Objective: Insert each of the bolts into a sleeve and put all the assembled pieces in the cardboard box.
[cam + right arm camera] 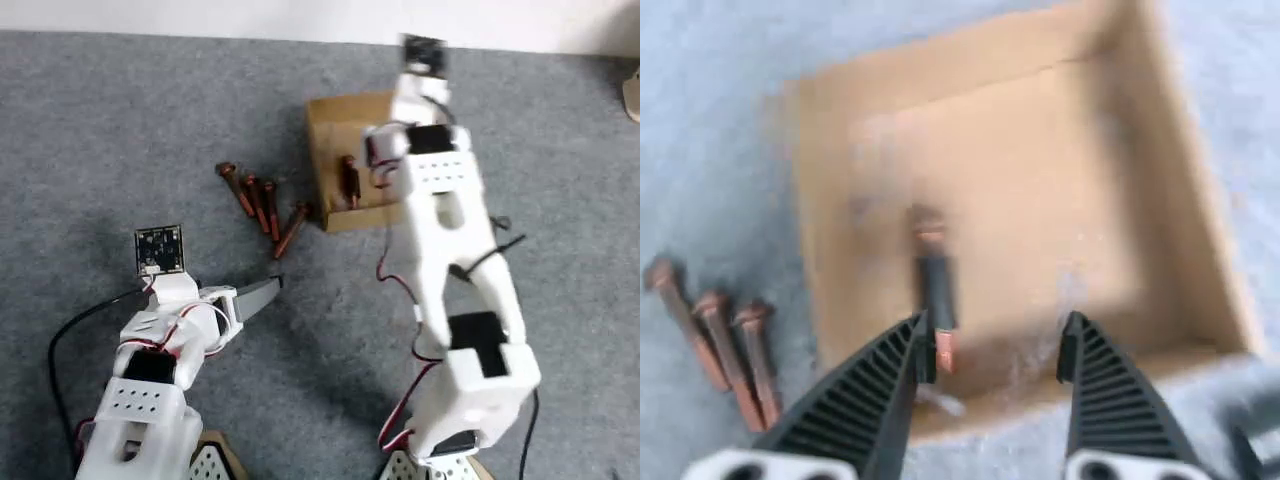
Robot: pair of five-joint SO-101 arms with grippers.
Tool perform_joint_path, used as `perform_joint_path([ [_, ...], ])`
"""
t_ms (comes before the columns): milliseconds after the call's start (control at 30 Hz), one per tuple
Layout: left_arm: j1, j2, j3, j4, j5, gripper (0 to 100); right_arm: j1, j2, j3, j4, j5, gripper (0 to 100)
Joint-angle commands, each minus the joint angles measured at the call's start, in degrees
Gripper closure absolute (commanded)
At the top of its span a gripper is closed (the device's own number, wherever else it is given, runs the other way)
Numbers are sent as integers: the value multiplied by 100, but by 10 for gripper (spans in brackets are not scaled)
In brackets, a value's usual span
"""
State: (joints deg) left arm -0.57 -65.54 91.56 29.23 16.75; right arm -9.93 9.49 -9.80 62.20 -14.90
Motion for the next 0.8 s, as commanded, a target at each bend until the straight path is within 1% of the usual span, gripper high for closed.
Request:
perform_joint_path([
  [0, -40, -84, -22, -132, -44, 550, 514, -488, -259, 593, -475, 822],
  [133, -31, -84, -22, -132, -44, 550, 1051, -497, -259, 1209, -1169, 822],
  [400, -31, -84, -13, -132, -44, 550, 1842, -180, -242, 1903, -2804, 818],
  [500, -31, -84, -13, -132, -44, 550, 1982, 233, -251, 1947, -3367, 818],
  [667, -31, -84, -13, -123, -44, 550, 1965, 1209, -286, 1912, -4220, 818],
  [733, -31, -84, -13, -123, -44, 550, 1965, 1613, -321, 1895, -4440, 817],
  [767, -31, -84, -13, -123, -44, 550, 1965, 1771, -426, 1798, -4413, 817],
])
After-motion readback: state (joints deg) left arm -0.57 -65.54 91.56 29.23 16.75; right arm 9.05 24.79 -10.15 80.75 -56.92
